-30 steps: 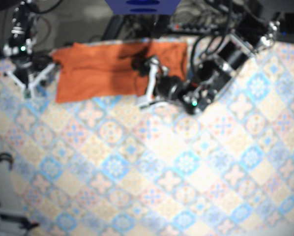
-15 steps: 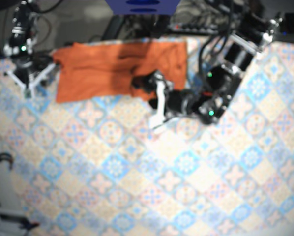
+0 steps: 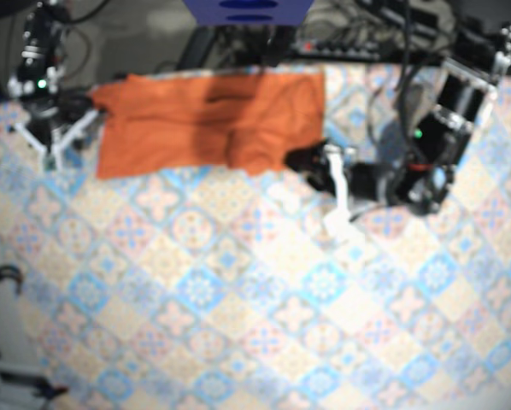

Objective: Fold the T-shirt properly
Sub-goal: 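Lower the folded end onto the strip and open the left gripper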

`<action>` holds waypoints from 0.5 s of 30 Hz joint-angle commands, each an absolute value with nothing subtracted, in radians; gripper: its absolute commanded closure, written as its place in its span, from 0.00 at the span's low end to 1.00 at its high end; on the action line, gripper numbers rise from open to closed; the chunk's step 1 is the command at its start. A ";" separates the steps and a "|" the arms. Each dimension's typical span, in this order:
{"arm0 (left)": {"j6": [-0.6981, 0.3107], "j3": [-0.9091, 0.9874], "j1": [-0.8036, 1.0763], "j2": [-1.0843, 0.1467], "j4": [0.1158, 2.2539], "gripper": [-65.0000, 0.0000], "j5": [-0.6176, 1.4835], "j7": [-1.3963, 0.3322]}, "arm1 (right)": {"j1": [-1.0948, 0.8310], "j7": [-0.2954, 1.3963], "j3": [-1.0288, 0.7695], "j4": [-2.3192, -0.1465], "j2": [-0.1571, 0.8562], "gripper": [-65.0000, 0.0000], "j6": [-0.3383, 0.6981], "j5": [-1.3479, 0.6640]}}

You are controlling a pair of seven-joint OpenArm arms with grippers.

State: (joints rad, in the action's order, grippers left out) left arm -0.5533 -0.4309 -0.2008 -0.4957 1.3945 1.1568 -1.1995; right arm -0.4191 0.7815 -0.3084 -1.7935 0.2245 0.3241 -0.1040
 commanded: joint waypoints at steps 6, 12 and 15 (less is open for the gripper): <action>-0.561 -0.363 -0.171 -0.506 1.406 0.98 1.171 -1.187 | -0.418 0.763 -0.312 -1.808 0.239 0.64 0.318 -0.102; -0.561 -0.360 -0.148 -0.466 1.333 1.00 1.138 -1.188 | -0.418 0.763 -0.312 -1.807 0.234 0.64 0.318 -0.102; -0.561 -0.361 -0.148 -0.455 1.253 1.00 1.138 -1.179 | -0.420 0.763 -0.312 -1.805 0.231 0.64 0.318 -0.102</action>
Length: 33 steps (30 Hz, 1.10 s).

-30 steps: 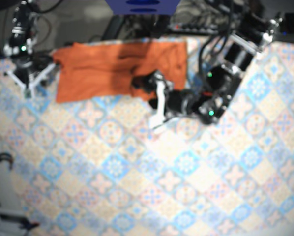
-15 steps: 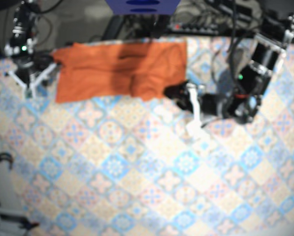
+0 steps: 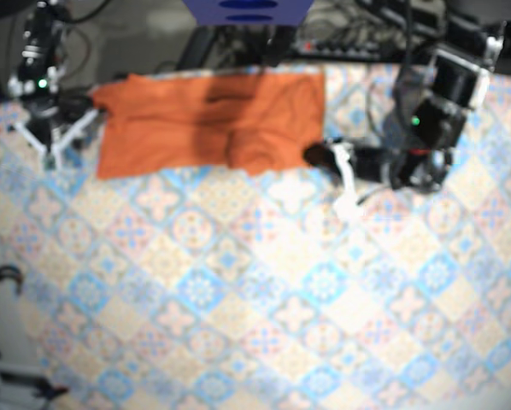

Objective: Fold the T-shirt properly
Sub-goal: 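Lower the folded end onto the strip and open the left gripper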

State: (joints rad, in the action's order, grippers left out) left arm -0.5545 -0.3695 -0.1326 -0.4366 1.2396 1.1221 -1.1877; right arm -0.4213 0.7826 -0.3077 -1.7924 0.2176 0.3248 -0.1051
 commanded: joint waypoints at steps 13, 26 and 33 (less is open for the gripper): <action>-0.561 -0.364 -0.153 -0.367 1.182 1.00 1.101 -1.159 | -0.420 0.763 -0.312 -1.804 0.231 0.64 0.318 -0.102; -0.559 -0.364 -0.160 -0.252 1.184 1.00 0.989 -1.225 | -0.420 0.763 -0.312 -1.804 0.231 0.64 0.318 -0.102; -0.561 -0.484 -0.199 -0.229 1.184 1.00 0.998 -1.221 | -0.418 0.763 -0.312 -1.802 0.231 0.64 0.318 -0.102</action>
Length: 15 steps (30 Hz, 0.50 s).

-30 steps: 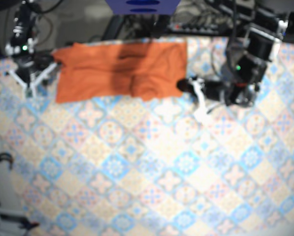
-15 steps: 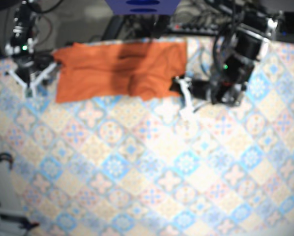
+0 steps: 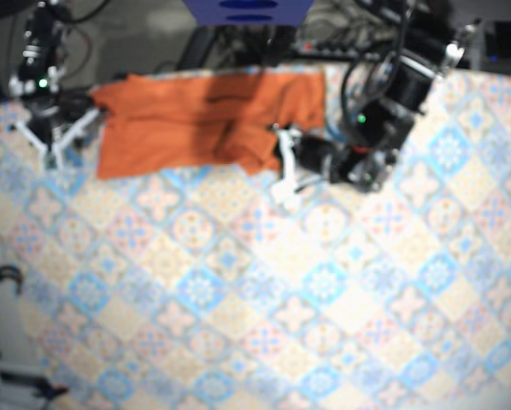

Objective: Fold the T-shirt properly
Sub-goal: 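Lower the folded end onto the strip and open the left gripper, then move the right gripper to the strip's other end and grasp it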

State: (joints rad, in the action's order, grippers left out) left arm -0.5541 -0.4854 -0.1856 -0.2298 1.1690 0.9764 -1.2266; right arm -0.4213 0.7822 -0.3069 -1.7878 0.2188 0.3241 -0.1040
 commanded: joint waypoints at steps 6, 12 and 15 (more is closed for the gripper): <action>-0.561 -0.539 -0.209 -0.185 1.184 1.00 0.997 -1.221 | -0.418 0.763 -0.312 -1.802 0.231 0.64 0.318 -0.102; -0.561 -0.541 -0.209 -0.153 1.182 1.00 0.997 -1.225 | -0.418 0.763 -0.312 -1.802 0.231 0.64 0.318 -0.102; -0.561 -0.541 -0.209 -0.139 1.182 1.00 0.997 -1.225 | -0.418 0.763 -0.312 -1.802 0.226 0.64 0.318 -0.102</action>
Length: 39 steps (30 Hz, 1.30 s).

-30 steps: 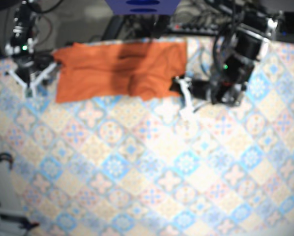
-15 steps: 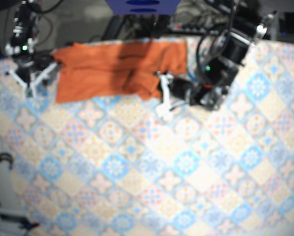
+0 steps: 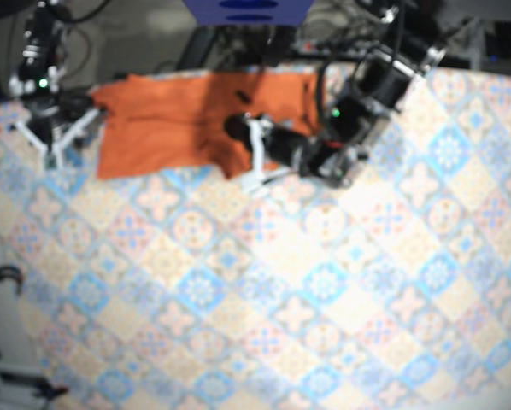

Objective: Fold the T-shirt properly
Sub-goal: 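Move the right gripper to the strip's other end and grasp it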

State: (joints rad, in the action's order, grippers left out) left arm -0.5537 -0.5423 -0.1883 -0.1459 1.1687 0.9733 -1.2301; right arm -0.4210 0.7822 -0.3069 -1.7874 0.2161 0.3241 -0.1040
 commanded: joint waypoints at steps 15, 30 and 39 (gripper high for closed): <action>-0.561 -0.539 -0.295 -0.229 1.181 1.00 0.894 -1.145 | -0.417 0.763 -0.312 -1.802 0.191 0.64 0.318 -0.102; -0.561 -0.588 -0.294 -0.229 1.187 1.00 0.751 -1.104 | -0.426 0.734 -0.312 -1.802 0.191 0.64 0.318 -0.102; -0.561 -0.591 -0.294 -0.246 1.188 1.00 0.751 -1.104 | -0.423 0.757 -0.325 -1.736 0.197 0.59 0.318 -0.239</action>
State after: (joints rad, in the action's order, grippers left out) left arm -0.5549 -0.5987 -0.2718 -0.2363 1.1706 0.7372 -1.1099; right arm -0.4248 0.7742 -0.3153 -1.7233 0.1825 0.3168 -0.2378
